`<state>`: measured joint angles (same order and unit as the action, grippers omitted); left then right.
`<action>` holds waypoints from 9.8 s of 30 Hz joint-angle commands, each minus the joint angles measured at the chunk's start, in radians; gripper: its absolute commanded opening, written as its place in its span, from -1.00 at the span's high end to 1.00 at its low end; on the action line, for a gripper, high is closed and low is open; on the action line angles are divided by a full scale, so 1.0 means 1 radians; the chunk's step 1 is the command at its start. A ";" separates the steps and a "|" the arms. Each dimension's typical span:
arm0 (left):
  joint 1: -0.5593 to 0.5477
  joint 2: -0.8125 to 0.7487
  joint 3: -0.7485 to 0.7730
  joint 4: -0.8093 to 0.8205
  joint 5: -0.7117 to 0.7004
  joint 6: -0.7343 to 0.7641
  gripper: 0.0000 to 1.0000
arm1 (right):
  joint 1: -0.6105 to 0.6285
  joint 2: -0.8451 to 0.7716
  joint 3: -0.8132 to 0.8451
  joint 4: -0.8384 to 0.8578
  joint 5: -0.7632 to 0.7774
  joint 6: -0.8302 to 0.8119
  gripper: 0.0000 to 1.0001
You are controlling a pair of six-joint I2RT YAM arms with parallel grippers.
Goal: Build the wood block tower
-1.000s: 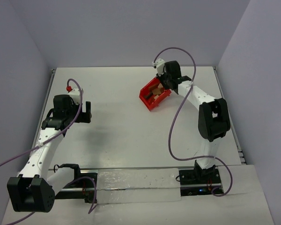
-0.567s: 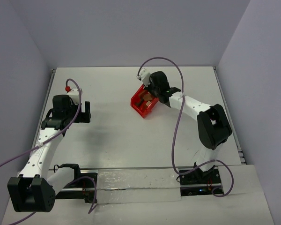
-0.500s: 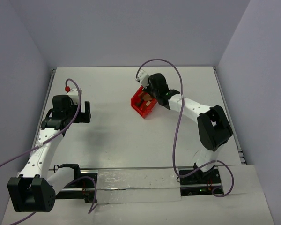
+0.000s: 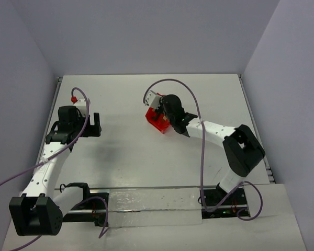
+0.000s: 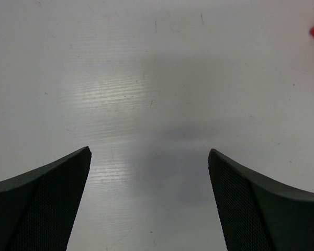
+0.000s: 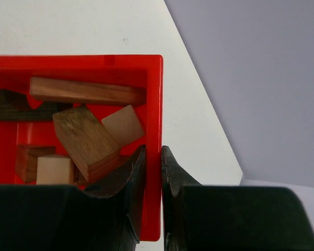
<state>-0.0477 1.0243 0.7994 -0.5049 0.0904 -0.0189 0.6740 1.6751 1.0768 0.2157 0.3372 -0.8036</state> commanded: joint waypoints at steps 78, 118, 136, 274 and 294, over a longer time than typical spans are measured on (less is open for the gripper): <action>0.062 -0.011 0.037 0.021 -0.007 -0.026 -0.98 | 0.555 -0.029 -0.492 1.419 0.383 -0.927 1.00; 0.078 -0.037 0.027 0.013 0.113 0.008 -0.98 | -0.274 -0.430 0.180 -0.634 -0.650 0.453 1.00; 0.078 -0.026 0.030 0.008 0.121 0.008 -0.99 | -0.758 -0.019 0.419 -0.580 -0.679 0.665 1.00; 0.312 -0.101 0.076 0.034 0.300 -0.193 -0.99 | 0.484 0.366 0.493 -0.816 -0.420 1.164 0.01; 0.313 -0.107 0.043 0.051 0.290 -0.167 -0.99 | 0.475 0.344 0.479 -0.816 -0.374 1.191 -0.02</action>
<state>0.2573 0.9276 0.8498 -0.5055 0.3804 -0.1978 1.1538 2.0449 1.5593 -0.5803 -0.0700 0.3774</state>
